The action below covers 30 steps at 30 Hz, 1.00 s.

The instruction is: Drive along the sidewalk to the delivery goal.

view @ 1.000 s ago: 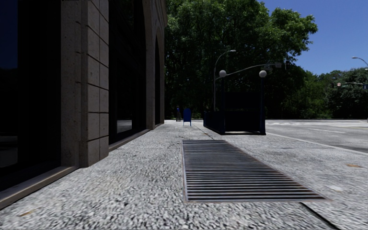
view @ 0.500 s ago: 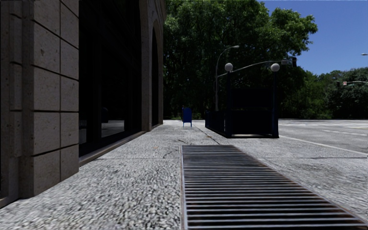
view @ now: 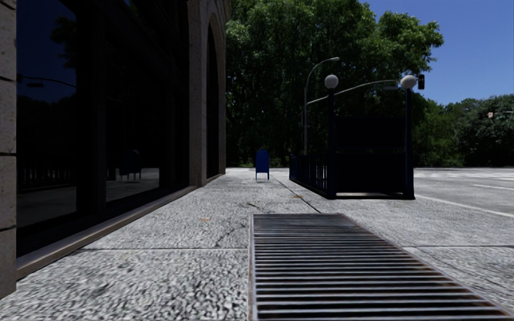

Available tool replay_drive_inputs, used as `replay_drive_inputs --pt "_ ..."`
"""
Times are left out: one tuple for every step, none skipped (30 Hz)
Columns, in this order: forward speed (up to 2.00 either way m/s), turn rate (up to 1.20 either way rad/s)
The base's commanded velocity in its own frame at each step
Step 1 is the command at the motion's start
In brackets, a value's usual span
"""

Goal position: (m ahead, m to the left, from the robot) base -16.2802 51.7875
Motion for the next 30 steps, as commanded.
replay_drive_inputs --pt "2.00 0.00" --pt "2.00 0.00" --pt "2.00 0.00" --pt "2.00 0.00" --pt "2.00 0.00" --pt "2.00 0.00" --pt "2.00 0.00" --pt "2.00 0.00" --pt "2.00 0.00" --pt "2.00 0.00" --pt "2.00 0.10" --pt "2.00 0.10" --pt "2.00 0.85" --pt "2.00 1.20" --pt "2.00 1.20" --pt "2.00 1.20" --pt "2.00 1.20" --pt "2.00 0.45" --pt "2.00 0.21" --pt "2.00 0.12" --pt "2.00 0.08" --pt "2.00 0.08" --pt "2.00 0.03" --pt "2.00 0.01" --pt "2.00 0.00" --pt "2.00 0.00" --pt "2.00 0.00" --pt "2.00 0.00" --pt "2.00 0.00" --pt "2.00 0.00"
